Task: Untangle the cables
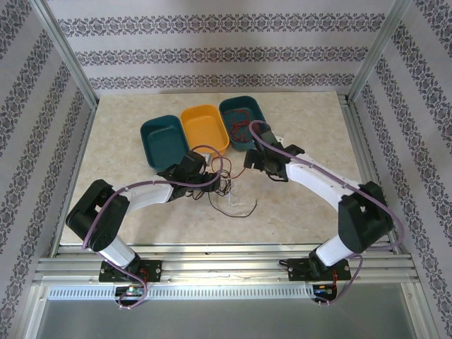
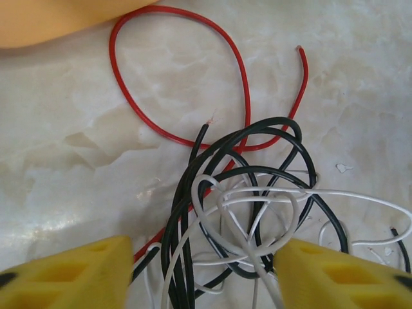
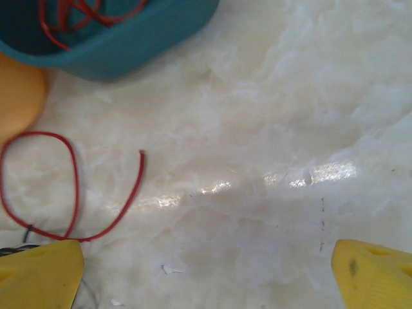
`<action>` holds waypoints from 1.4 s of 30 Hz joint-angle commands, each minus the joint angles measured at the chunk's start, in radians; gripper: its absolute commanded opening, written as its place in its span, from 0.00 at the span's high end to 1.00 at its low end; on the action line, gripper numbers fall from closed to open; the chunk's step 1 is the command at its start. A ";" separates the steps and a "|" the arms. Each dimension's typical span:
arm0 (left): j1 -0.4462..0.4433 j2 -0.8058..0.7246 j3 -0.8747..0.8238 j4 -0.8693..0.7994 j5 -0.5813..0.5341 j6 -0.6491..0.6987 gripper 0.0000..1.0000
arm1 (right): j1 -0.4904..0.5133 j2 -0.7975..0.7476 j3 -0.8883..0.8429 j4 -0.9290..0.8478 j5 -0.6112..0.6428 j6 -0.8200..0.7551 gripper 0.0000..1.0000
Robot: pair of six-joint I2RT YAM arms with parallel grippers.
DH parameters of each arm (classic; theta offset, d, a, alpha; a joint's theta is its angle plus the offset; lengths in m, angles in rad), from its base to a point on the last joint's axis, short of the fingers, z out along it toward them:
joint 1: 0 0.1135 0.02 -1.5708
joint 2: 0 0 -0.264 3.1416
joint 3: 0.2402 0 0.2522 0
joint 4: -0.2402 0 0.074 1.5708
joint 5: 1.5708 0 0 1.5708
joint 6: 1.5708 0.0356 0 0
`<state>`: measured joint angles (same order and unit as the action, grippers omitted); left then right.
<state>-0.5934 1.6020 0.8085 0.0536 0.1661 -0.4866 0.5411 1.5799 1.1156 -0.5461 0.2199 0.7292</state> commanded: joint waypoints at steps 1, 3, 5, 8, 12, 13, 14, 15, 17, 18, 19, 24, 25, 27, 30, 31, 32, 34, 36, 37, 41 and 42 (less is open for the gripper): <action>0.010 0.015 -0.026 0.061 0.009 -0.028 0.66 | 0.029 0.095 0.074 -0.051 0.002 0.010 0.02; 0.012 0.014 -0.039 0.067 0.011 -0.044 0.76 | 0.042 0.149 0.130 -0.085 0.000 0.012 0.02; 0.012 0.007 -0.062 0.090 0.020 -0.063 0.81 | 0.052 0.188 0.163 -0.092 -0.008 0.020 0.02; 0.012 -0.010 -0.096 0.118 0.030 -0.084 0.84 | 0.064 0.239 0.203 -0.094 -0.009 0.041 0.02; 0.012 -0.033 -0.141 0.163 0.030 -0.113 0.84 | 0.064 0.305 0.257 -0.105 -0.005 0.068 0.02; 0.012 -0.036 -0.147 0.175 0.032 -0.118 0.84 | 0.065 0.322 0.276 -0.114 -0.005 0.067 0.02; 0.012 -0.038 -0.151 0.183 0.034 -0.123 0.84 | 0.066 0.335 0.289 -0.122 0.001 0.064 0.02; 0.012 -0.040 -0.155 0.190 0.035 -0.128 0.84 | 0.066 0.348 0.300 -0.130 0.008 0.061 0.02; 0.012 -0.038 -0.160 0.202 0.040 -0.137 0.84 | 0.069 0.360 0.301 -0.120 0.013 0.048 0.02; 0.012 -0.038 -0.162 0.209 0.044 -0.143 0.84 | 0.068 0.364 0.298 -0.112 0.017 0.047 0.02; 0.012 -0.036 -0.166 0.218 0.047 -0.147 0.84 | 0.067 0.369 0.297 -0.108 0.017 0.045 0.02; 0.012 -0.030 -0.172 0.243 0.058 -0.162 0.84 | 0.066 0.402 0.304 -0.112 0.015 0.028 0.04; 0.012 -0.028 -0.173 0.246 0.062 -0.164 0.84 | 0.064 0.410 0.307 -0.112 0.007 0.027 0.07; 0.012 -0.027 -0.170 0.250 0.067 -0.164 0.84 | 0.062 0.424 0.311 -0.109 -0.006 0.024 0.15; 0.012 -0.027 -0.173 0.253 0.071 -0.165 0.84 | 0.063 0.443 0.318 -0.100 -0.024 0.024 0.22; 0.012 -0.028 -0.174 0.252 0.069 -0.167 0.84 | 0.062 0.448 0.321 -0.097 -0.028 0.024 0.25; 0.012 -0.029 -0.175 0.255 0.069 -0.166 0.84 | 0.063 0.452 0.324 -0.097 -0.031 0.026 0.27; 0.012 -0.032 -0.181 0.256 0.068 -0.168 0.84 | 0.064 0.460 0.333 -0.092 -0.038 0.024 0.35; 0.013 -0.036 -0.184 0.261 0.066 -0.171 0.84 | 0.065 0.468 0.343 -0.091 -0.044 0.022 0.39; 0.012 -0.037 -0.188 0.262 0.066 -0.171 0.84 | 0.066 0.473 0.347 -0.091 -0.044 0.022 0.39; 0.012 -0.042 -0.191 0.263 0.062 -0.174 0.84 | 0.071 0.494 0.361 -0.090 -0.057 0.021 0.41; 0.012 -0.042 -0.191 0.264 0.062 -0.175 0.84 | 0.071 0.501 0.362 -0.092 -0.060 0.022 0.42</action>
<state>-0.5930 1.5856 0.6296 0.2810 0.2283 -0.6453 0.6003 2.0453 1.4525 -0.6315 0.1741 0.7536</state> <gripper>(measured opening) 0.159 0.583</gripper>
